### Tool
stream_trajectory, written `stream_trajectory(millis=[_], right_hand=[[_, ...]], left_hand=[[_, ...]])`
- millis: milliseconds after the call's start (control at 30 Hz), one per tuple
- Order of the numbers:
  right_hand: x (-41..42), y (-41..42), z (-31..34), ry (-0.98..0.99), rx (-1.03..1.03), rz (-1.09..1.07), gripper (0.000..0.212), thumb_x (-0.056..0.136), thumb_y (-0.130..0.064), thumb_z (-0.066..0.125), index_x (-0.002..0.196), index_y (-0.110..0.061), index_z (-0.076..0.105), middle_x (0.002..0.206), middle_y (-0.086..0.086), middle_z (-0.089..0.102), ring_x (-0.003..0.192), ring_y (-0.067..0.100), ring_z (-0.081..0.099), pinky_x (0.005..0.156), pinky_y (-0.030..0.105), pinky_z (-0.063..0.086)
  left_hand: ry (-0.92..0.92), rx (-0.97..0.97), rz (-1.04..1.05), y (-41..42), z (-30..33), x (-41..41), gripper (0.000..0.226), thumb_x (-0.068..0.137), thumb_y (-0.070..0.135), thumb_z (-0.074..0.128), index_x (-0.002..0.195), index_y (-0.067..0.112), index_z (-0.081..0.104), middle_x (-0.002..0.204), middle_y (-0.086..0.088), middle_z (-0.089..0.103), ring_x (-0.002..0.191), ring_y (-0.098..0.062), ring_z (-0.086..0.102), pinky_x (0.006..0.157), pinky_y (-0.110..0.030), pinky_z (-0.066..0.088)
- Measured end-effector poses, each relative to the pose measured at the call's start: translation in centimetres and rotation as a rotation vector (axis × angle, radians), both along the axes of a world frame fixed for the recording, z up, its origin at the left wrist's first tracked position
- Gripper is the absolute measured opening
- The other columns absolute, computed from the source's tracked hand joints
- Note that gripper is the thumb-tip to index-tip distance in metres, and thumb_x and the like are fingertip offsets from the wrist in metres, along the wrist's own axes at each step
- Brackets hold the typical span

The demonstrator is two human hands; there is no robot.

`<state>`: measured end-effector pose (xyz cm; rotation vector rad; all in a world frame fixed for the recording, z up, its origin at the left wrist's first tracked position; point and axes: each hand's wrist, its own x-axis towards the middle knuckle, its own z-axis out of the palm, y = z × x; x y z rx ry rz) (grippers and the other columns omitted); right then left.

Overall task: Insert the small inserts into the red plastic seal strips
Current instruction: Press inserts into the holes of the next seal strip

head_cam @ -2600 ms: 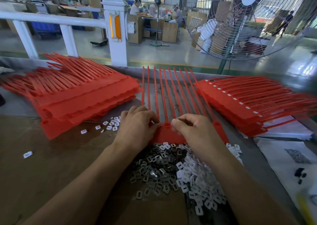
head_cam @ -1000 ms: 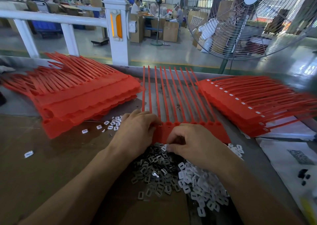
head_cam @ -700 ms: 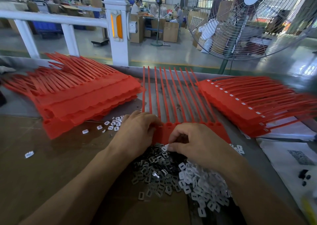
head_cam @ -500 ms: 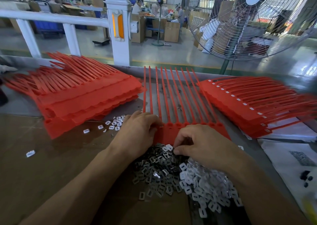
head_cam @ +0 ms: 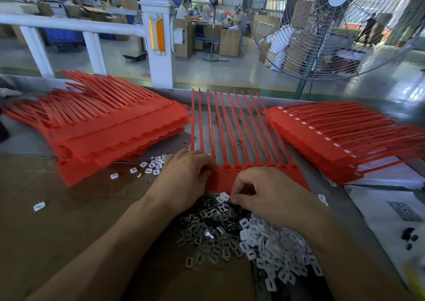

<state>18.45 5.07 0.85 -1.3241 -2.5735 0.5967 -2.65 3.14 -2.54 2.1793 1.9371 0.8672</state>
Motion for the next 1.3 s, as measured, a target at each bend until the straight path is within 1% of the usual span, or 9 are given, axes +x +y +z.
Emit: stream_trajectory(millis=[167,400,633,833,900,1000,1067,1167,1300], right_hand=[[-0.1,-0.1,0.1,0.026,-0.051,-0.009,0.015,0.086,-0.05,0.078,0.086,-0.037,0.071,0.086,-0.02,0.068,0.085,-0.012,0.06,0.067,0.014,0.043],[-0.2,-0.2,-0.1,0.046,0.008,-0.004,0.013,0.093,-0.038,0.073,0.08,-0.037,0.069,0.085,-0.023,0.067,0.086,-0.013,0.059,0.064,0.011,0.041],[0.0,-0.1,-0.1,0.228,-0.038,-0.017,0.013,0.096,-0.03,0.071,0.084,-0.035,0.073,0.087,-0.029,0.069,0.081,-0.006,0.065,0.068,0.006,0.045],[-0.1,0.2,-0.3,0.443,-0.091,-0.127,0.011,0.096,-0.03,0.072,0.086,-0.035,0.075,0.084,-0.017,0.074,0.076,-0.002,0.068,0.063,0.008,0.045],[-0.1,0.3,-0.4,0.533,-0.126,-0.175,0.011,0.096,-0.029,0.072,0.088,-0.036,0.076,0.082,-0.019,0.074,0.075,-0.006,0.067,0.063,0.008,0.044],[-0.3,0.3,-0.5,0.605,-0.104,-0.204,0.013,0.097,-0.028,0.069,0.089,-0.036,0.076,0.081,-0.02,0.074,0.075,-0.007,0.065,0.068,0.015,0.043],[-0.5,0.3,-0.6,0.633,-0.072,-0.193,0.013,0.097,-0.027,0.07,0.09,-0.036,0.077,0.082,-0.019,0.074,0.076,-0.005,0.066,0.069,0.013,0.044],[-1.0,0.1,-0.9,0.654,-0.015,-0.163,0.013,0.096,-0.027,0.072,0.092,-0.038,0.077,0.085,-0.019,0.075,0.084,-0.003,0.069,0.071,0.007,0.047],[-1.4,0.1,-1.1,0.649,0.062,-0.159,0.014,0.096,-0.022,0.074,0.101,-0.034,0.08,0.091,-0.023,0.075,0.09,-0.007,0.069,0.076,0.004,0.047]], left_hand=[[0.004,0.006,-0.002,-0.2,0.2,0.1,0.02,0.095,0.024,0.062,0.109,0.036,0.071,0.112,0.017,0.066,0.113,-0.013,0.052,0.1,-0.041,0.038],[0.008,-0.001,-0.003,-0.3,0.4,0.1,0.02,0.097,0.025,0.06,0.11,0.035,0.07,0.114,0.017,0.066,0.114,-0.013,0.052,0.1,-0.04,0.036],[0.0,0.01,-0.006,-0.4,0.6,0.2,0.02,0.096,0.026,0.06,0.111,0.036,0.07,0.113,0.018,0.066,0.113,-0.012,0.052,0.101,-0.042,0.038],[-0.019,0.068,-0.026,-0.5,0.7,0.2,0.017,0.094,0.028,0.064,0.106,0.037,0.071,0.109,0.018,0.065,0.111,-0.012,0.053,0.098,-0.042,0.038],[-0.062,0.102,-0.061,-0.5,0.9,0.4,0.012,0.092,0.029,0.068,0.1,0.037,0.071,0.103,0.02,0.064,0.105,-0.007,0.054,0.095,-0.037,0.039],[-0.199,0.112,-0.102,-0.7,1.3,0.8,0.003,0.089,0.03,0.073,0.09,0.033,0.073,0.09,0.02,0.065,0.091,-0.001,0.056,0.081,-0.015,0.038],[-0.298,0.066,-0.124,-1.0,1.6,1.1,0.003,0.09,0.033,0.073,0.088,0.031,0.074,0.084,0.02,0.067,0.085,0.002,0.06,0.071,-0.006,0.037],[-0.448,-0.006,-0.166,-1.3,2.0,1.2,0.01,0.092,0.036,0.071,0.087,0.027,0.074,0.08,0.015,0.069,0.073,0.001,0.061,0.064,-0.01,0.041],[-0.521,-0.027,-0.185,-1.3,2.2,1.3,0.015,0.094,0.033,0.07,0.085,0.021,0.074,0.076,0.003,0.069,0.059,0.0,0.054,0.057,-0.015,0.041]])
